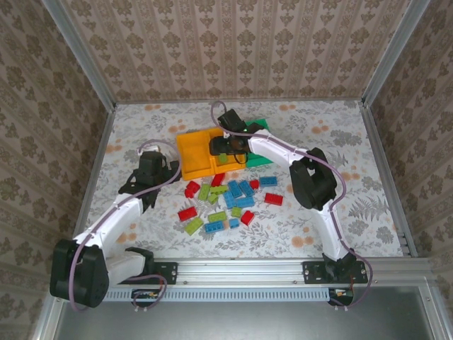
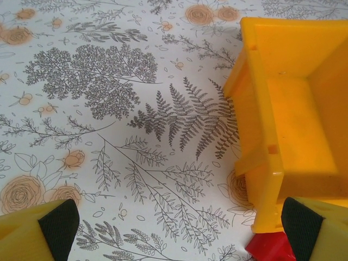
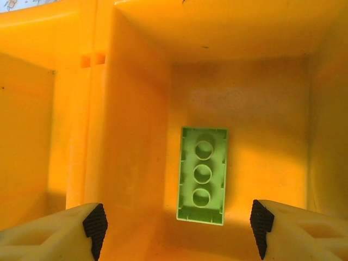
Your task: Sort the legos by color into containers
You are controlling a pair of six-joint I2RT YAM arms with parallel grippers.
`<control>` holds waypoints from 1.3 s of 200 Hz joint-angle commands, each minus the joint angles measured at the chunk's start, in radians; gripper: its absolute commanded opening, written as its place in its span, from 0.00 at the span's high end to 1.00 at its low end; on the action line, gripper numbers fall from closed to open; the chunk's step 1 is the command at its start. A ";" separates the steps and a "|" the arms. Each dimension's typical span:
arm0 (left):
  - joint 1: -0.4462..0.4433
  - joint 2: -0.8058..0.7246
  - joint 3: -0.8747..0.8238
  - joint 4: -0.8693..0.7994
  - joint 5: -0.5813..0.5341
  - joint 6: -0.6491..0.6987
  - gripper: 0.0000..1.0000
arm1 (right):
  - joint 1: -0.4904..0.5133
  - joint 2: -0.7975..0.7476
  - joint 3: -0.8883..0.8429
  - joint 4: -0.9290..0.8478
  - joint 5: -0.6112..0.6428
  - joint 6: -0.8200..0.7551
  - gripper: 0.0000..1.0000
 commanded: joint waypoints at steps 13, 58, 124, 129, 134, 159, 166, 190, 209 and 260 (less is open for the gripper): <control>0.006 0.017 0.034 0.013 0.048 -0.024 0.00 | 0.027 -0.142 -0.131 0.078 0.057 -0.022 0.24; 0.004 0.042 0.040 0.029 0.093 -0.024 0.00 | 0.035 -0.266 -0.243 0.101 0.261 -0.107 0.31; 0.004 0.031 0.030 0.019 0.099 -0.023 0.00 | -0.031 -0.161 -0.201 -0.007 0.244 -0.134 0.33; 0.004 0.030 0.028 0.019 0.098 -0.023 0.00 | -0.034 -0.157 -0.204 -0.006 0.243 -0.136 0.33; 0.004 0.028 0.025 0.021 0.097 -0.023 0.00 | -0.036 -0.153 -0.205 -0.007 0.243 -0.138 0.34; 0.004 0.027 0.018 0.024 0.093 -0.027 0.00 | -0.056 -0.123 -0.207 -0.014 0.235 -0.136 0.37; 0.004 0.029 0.017 0.024 0.094 -0.028 0.00 | -0.063 -0.115 -0.206 -0.014 0.224 -0.131 0.40; 0.005 0.027 0.018 0.021 0.093 -0.027 0.00 | -0.073 -0.101 -0.218 -0.006 0.207 -0.127 0.54; 0.005 0.025 0.018 0.018 0.091 -0.027 0.00 | -0.074 -0.104 -0.238 -0.002 0.220 -0.118 0.67; 0.004 0.028 0.010 0.025 0.094 -0.029 0.00 | -0.074 -0.195 -0.390 0.043 0.301 -0.060 0.77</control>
